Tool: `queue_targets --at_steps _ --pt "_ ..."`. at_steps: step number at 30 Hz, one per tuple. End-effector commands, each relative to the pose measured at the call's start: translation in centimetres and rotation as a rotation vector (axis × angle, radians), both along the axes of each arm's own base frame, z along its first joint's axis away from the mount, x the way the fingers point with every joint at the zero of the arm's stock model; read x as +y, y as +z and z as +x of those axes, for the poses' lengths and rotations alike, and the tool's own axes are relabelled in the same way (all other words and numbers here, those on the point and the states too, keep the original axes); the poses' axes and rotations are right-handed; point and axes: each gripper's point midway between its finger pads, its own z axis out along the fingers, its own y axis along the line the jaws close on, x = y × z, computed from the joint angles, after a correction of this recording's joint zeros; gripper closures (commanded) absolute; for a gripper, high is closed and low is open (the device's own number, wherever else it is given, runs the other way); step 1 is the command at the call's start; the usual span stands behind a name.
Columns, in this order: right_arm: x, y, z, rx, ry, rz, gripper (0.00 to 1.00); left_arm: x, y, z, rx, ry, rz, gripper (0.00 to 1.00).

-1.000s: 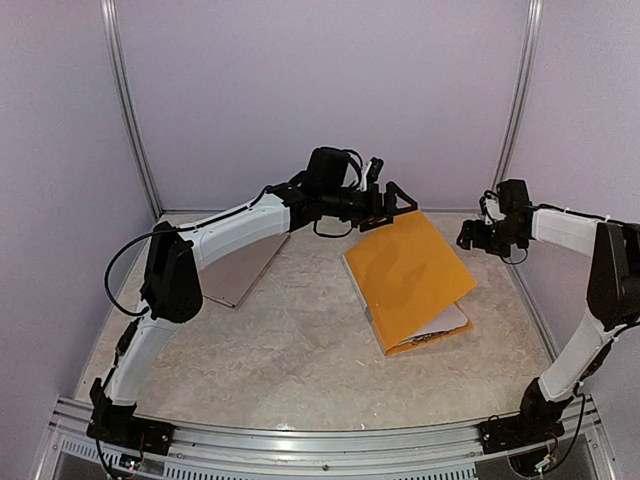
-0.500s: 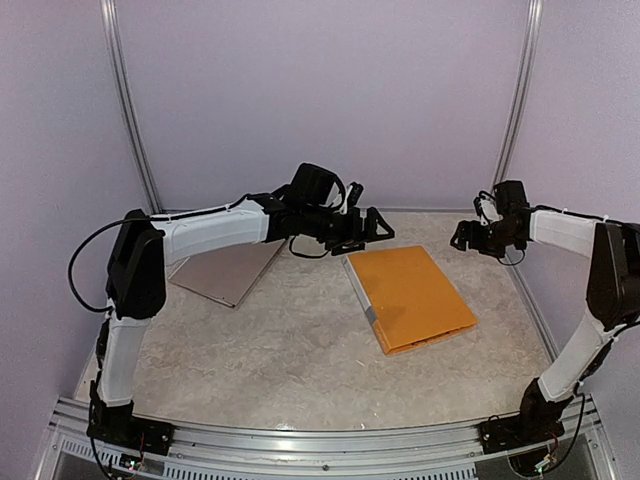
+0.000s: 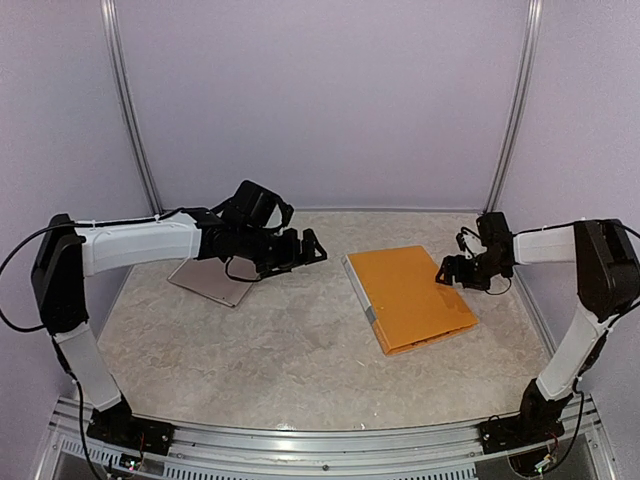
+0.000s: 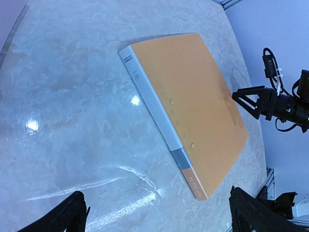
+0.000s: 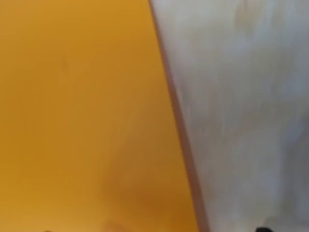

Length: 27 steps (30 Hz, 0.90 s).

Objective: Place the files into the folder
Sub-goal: Move the folder with files to the center of the board.

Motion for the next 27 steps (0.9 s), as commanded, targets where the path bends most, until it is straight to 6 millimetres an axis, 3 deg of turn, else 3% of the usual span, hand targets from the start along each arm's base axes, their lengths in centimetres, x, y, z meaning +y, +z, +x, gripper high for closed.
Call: queue_targets --at_steps 1,8,12,15,16,21,27 --pt "1.2 -2.2 -2.5 0.047 0.023 0.034 0.12 2.7 -1.1 -1.1 0.028 0.098 0.042 0.01" --pt "2.2 -3.8 -6.6 0.094 0.027 0.069 0.12 4.4 -0.6 -2.2 0.024 0.151 0.039 0.01" --pt "3.5 -3.6 -8.8 0.091 0.026 0.109 0.13 5.4 -1.0 -2.7 0.029 0.185 0.066 0.01" --pt "5.3 -3.0 -9.7 0.078 0.021 0.141 0.14 8.0 -1.5 -2.5 0.027 0.27 0.147 0.01" --pt "7.7 -2.5 -9.9 0.056 0.037 0.144 0.14 10.9 -2.0 -2.3 0.032 0.346 0.209 0.01" --pt "10.0 -3.0 -8.3 0.048 0.056 0.139 0.14 13.0 -1.4 -2.7 0.03 0.383 0.189 0.01" --pt "12.5 -2.6 -4.3 0.021 0.108 0.137 0.14 13.9 -0.9 -3.6 0.029 0.408 0.176 0.01"
